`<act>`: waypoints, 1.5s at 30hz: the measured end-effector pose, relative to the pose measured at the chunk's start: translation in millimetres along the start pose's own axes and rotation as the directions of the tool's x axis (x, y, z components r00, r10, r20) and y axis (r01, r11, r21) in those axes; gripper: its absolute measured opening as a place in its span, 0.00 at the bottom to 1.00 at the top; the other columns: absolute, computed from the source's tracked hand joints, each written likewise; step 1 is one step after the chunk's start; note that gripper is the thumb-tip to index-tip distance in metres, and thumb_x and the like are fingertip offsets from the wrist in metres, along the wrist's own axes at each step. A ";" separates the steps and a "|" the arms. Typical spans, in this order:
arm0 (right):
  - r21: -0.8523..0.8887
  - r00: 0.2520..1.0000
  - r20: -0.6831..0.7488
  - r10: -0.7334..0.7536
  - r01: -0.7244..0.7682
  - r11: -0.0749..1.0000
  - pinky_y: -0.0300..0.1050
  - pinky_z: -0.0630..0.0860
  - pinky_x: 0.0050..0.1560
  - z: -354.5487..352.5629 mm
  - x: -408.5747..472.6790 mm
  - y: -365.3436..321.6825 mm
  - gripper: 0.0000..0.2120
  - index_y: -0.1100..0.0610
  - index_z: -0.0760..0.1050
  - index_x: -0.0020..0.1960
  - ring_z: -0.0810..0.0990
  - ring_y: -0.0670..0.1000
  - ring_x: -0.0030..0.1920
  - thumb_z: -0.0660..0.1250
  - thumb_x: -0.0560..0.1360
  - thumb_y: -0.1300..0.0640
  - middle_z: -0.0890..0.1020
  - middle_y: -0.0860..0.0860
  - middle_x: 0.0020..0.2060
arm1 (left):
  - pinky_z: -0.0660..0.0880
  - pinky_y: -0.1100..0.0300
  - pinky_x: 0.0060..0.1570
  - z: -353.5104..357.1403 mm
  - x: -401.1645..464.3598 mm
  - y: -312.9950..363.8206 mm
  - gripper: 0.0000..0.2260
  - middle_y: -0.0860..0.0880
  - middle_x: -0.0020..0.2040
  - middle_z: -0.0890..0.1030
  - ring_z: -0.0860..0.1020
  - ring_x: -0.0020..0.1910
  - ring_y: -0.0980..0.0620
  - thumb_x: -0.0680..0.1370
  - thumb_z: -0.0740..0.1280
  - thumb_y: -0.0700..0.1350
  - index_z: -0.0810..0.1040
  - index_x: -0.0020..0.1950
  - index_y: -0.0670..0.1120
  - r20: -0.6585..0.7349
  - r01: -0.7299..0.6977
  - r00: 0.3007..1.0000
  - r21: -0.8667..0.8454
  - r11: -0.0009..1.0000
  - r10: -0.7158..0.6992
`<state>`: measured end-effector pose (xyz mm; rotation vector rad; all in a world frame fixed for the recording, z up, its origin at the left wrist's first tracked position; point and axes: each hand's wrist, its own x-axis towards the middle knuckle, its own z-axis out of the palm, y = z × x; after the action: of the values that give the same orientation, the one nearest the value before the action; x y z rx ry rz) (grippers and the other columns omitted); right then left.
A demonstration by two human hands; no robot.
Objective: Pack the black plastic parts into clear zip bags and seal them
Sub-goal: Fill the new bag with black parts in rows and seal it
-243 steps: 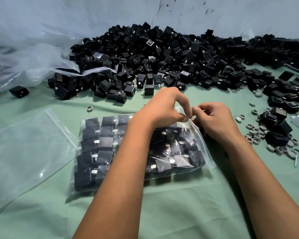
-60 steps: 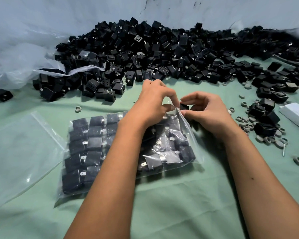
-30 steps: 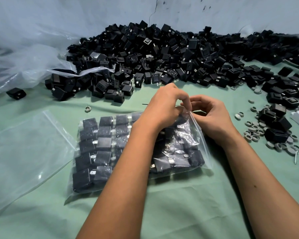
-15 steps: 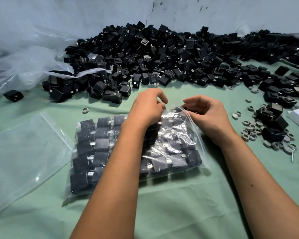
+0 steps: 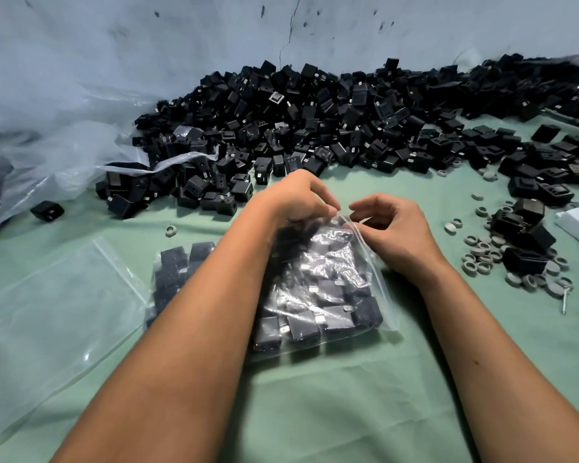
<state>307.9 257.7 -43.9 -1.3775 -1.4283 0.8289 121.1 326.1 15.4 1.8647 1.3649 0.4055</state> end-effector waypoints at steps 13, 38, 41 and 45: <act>0.101 0.999 0.007 -0.037 0.037 0.994 0.49 0.83 0.58 -2.4 -1.7 -0.8 0.14 0.55 0.84 0.53 0.88 0.50 0.47 0.81 0.70 0.62 0.88 0.51 0.43 | 0.77 0.64 0.35 5.3 7.9 -13.4 0.06 0.45 0.34 0.85 0.82 0.32 0.54 0.72 0.78 0.33 0.84 0.43 0.41 -0.011 -0.063 0.998 -0.268 0.961 0.063; -0.077 0.991 -0.119 0.067 -0.077 0.994 0.41 0.81 0.48 11.0 -0.8 -5.1 0.05 0.51 0.84 0.46 0.86 0.43 0.42 0.79 0.73 0.52 0.87 0.45 0.39 | 0.72 0.65 0.37 -13.4 -32.1 -33.5 0.04 0.55 0.34 0.85 0.79 0.30 0.63 0.76 0.77 0.45 0.84 0.43 0.47 -0.187 0.023 0.982 0.028 0.999 -0.018; -0.106 0.993 -0.093 0.072 -0.082 0.991 0.44 0.82 0.50 12.5 -2.3 -7.8 0.04 0.51 0.84 0.47 0.86 0.44 0.42 0.77 0.74 0.54 0.88 0.46 0.39 | 0.72 0.61 0.39 -16.9 -50.1 -39.6 0.04 0.54 0.34 0.85 0.78 0.30 0.63 0.75 0.78 0.48 0.86 0.42 0.51 -0.160 0.009 0.987 0.026 1.000 -0.005; -0.106 0.994 -0.073 0.081 -0.089 0.990 0.47 0.83 0.52 11.3 -5.3 -10.6 0.06 0.51 0.84 0.50 0.86 0.44 0.41 0.77 0.74 0.56 0.88 0.47 0.38 | 0.76 0.58 0.39 -11.9 -55.9 -35.6 0.04 0.51 0.35 0.85 0.79 0.32 0.59 0.74 0.79 0.46 0.86 0.41 0.50 -0.221 0.002 0.975 0.011 1.000 0.000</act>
<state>293.3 252.6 -38.5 -1.5448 -1.3874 0.7593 68.9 284.4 7.0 1.8714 1.5162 0.6214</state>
